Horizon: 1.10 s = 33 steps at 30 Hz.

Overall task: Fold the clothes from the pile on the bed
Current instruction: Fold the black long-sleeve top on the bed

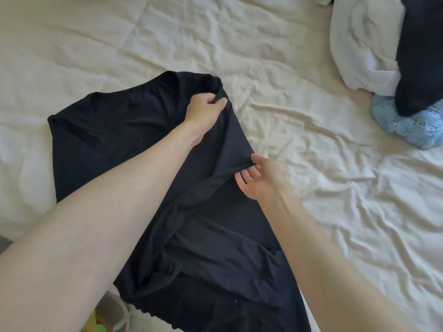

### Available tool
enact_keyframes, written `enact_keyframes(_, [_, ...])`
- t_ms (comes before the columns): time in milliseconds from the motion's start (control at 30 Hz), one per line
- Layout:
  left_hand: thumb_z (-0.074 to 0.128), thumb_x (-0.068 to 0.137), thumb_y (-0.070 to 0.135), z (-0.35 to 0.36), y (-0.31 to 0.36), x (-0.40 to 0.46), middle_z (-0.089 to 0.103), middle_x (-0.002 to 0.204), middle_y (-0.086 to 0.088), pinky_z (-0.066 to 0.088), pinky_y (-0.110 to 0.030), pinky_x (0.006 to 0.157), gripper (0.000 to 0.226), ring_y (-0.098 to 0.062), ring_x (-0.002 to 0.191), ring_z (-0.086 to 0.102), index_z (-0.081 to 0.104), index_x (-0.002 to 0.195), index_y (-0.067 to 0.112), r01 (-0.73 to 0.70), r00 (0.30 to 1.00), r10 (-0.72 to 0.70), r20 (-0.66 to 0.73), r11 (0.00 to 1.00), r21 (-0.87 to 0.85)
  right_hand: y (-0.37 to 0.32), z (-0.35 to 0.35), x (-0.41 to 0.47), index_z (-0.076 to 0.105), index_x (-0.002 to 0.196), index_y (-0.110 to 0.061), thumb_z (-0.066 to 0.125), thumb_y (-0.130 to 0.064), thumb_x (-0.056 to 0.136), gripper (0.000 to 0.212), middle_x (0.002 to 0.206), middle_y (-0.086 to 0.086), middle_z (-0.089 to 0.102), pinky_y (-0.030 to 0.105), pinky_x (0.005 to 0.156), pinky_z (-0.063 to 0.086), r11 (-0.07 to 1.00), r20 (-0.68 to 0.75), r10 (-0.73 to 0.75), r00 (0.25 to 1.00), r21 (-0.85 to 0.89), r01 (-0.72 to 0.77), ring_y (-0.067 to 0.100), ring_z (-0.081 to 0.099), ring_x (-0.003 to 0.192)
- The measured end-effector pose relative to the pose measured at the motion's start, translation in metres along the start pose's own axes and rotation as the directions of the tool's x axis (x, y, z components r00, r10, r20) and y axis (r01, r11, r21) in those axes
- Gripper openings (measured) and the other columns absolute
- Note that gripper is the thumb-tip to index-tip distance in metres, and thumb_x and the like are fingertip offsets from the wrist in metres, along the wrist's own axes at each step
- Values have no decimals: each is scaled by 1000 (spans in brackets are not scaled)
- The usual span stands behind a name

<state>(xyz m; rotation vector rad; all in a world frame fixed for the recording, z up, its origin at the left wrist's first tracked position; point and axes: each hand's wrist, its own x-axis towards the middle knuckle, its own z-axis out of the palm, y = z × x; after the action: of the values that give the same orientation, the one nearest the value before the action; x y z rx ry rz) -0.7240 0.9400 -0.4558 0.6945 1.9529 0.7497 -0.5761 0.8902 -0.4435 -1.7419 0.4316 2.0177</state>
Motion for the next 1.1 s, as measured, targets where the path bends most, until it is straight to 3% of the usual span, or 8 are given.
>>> enact_keyframes(100, [53, 86, 18, -7, 11, 12, 52, 78, 2, 44, -23, 76, 16, -12, 78, 52, 49, 70, 16, 131, 989, -146, -20, 934, -333, -2, -3, 0, 62, 102, -10, 59, -8, 91, 11, 84, 2, 68, 31, 78, 51, 995, -31, 9, 999, 97, -6, 18, 66, 85])
enact_keyframes(200, [50, 86, 14, -12, 12, 21, 58, 95, -3, 44, -38, 99, 8, -19, 96, 54, 58, 83, 12, 176, 984, -176, 35, 907, -383, -2, 2, 3, 60, 114, -9, 57, -10, 93, 21, 93, 2, 67, 31, 82, 51, 993, -34, -30, 999, 112, 34, 18, 65, 92])
enact_keyframes(367, [53, 91, 10, -15, 6, 19, 65, 105, 4, 53, -28, 88, 20, -11, 99, 62, 59, 107, 20, 17, 997, -3, 75, 982, -187, 10, 0, 5, 60, 116, -10, 56, -30, 95, 30, 112, 6, 65, 31, 84, 51, 976, -29, -183, 983, -128, 178, 21, 63, 105])
enact_keyframes(500, [60, 89, 19, -30, -18, -8, 55, 108, 11, 44, -15, 79, 39, -4, 93, 56, 50, 127, 20, -120, 993, 119, 17, 973, 196, 33, 3, 3, 59, 87, -14, 67, -39, 86, 26, 85, 2, 61, 35, 78, 55, 847, -79, -305, 949, -478, 233, 21, 65, 84])
enact_keyframes(733, [63, 88, 23, -70, -90, -95, 53, 103, 2, 45, -28, 77, 31, -12, 84, 53, 55, 118, 17, -93, 976, 167, -139, 900, 427, 55, 13, 8, 44, 122, -5, 51, -32, 92, 41, 110, 14, 63, 46, 87, 52, 407, -5, -570, 822, -870, 277, 31, 64, 97])
enact_keyframes(867, [67, 85, 25, -87, -132, -162, 51, 109, -5, 48, -37, 78, 30, -21, 101, 49, 57, 111, 14, 12, 949, 170, -265, 822, 569, 63, -4, 1, 43, 116, -6, 44, -11, 90, 27, 107, 14, 60, 40, 81, 52, 353, 6, -599, 801, -896, 271, 30, 62, 94])
enact_keyframes(1000, [73, 79, 30, -85, -170, -228, 55, 104, -8, 45, -38, 77, 35, -28, 94, 52, 62, 106, 10, -45, 960, 216, -180, 750, 660, 82, -23, -12, 45, 105, -12, 46, -15, 92, 14, 97, 5, 57, 37, 79, 52, 417, 14, -583, 813, -853, 314, 24, 61, 91])
enact_keyframes(1100, [71, 75, 47, -72, -184, -260, 59, 107, -5, 47, -39, 79, 54, -26, 95, 58, 62, 113, 10, -132, 971, 234, -53, 708, 694, 111, -37, -25, 50, 96, -14, 48, -22, 93, 10, 80, -9, 52, 14, 62, 39, 156, 253, -663, 705, -874, 461, 8, 52, 76])
